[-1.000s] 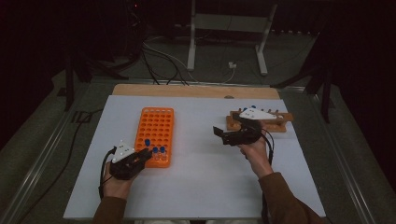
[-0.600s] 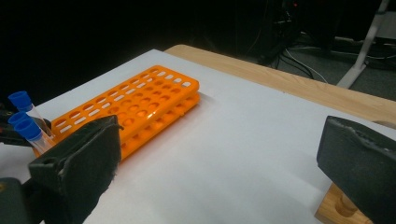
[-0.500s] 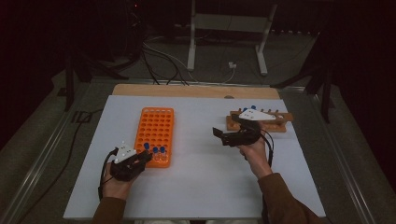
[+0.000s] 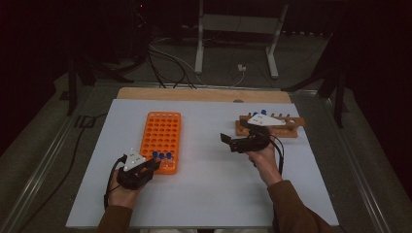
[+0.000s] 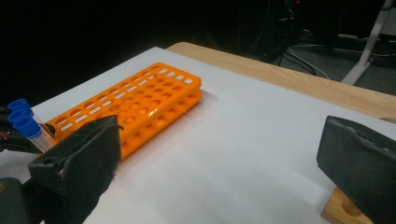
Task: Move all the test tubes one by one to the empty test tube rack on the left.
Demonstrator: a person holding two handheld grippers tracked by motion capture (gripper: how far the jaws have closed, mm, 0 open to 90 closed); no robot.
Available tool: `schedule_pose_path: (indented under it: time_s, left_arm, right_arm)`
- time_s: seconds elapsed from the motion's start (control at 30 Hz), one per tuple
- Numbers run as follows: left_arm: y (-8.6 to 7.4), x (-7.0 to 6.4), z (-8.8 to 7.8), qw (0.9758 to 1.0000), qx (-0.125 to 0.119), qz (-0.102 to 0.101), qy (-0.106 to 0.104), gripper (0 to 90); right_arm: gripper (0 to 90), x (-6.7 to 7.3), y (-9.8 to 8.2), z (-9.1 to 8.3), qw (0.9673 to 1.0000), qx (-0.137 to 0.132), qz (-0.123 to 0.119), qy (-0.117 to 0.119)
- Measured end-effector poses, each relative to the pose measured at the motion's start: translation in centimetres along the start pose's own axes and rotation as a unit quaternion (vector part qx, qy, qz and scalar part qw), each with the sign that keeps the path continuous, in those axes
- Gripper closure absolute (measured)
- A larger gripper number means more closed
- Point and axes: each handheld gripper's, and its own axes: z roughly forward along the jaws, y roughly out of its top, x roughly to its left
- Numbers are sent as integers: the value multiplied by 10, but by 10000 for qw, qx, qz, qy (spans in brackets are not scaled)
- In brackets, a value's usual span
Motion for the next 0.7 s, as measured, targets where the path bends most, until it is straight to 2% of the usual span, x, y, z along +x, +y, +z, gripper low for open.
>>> schedule_pose_path:
  time_s: [0.1,0.27,0.47,0.6,0.7]
  left_arm:
    - [-1,1,-1,9998,-44,-146,-85,749]
    - [-2,3,-4,9996,-111,-216,-173,670]
    - [0,9,-15,9982,-394,-363,-287,600]
    - [0,12,-22,9974,-537,-432,-212,516]
    - [1,16,-28,9961,-710,-490,-184,490]
  right_arm:
    - [0,-1,2,-1,10000,-17,-15,-18]
    - [0,-2,4,-3,10000,-15,-38,-49]
    - [0,-4,5,-6,9999,13,-63,-136]
    - [0,-7,8,-8,9997,36,-91,-229]
    - [0,-11,9,-10,9995,39,-101,-299]
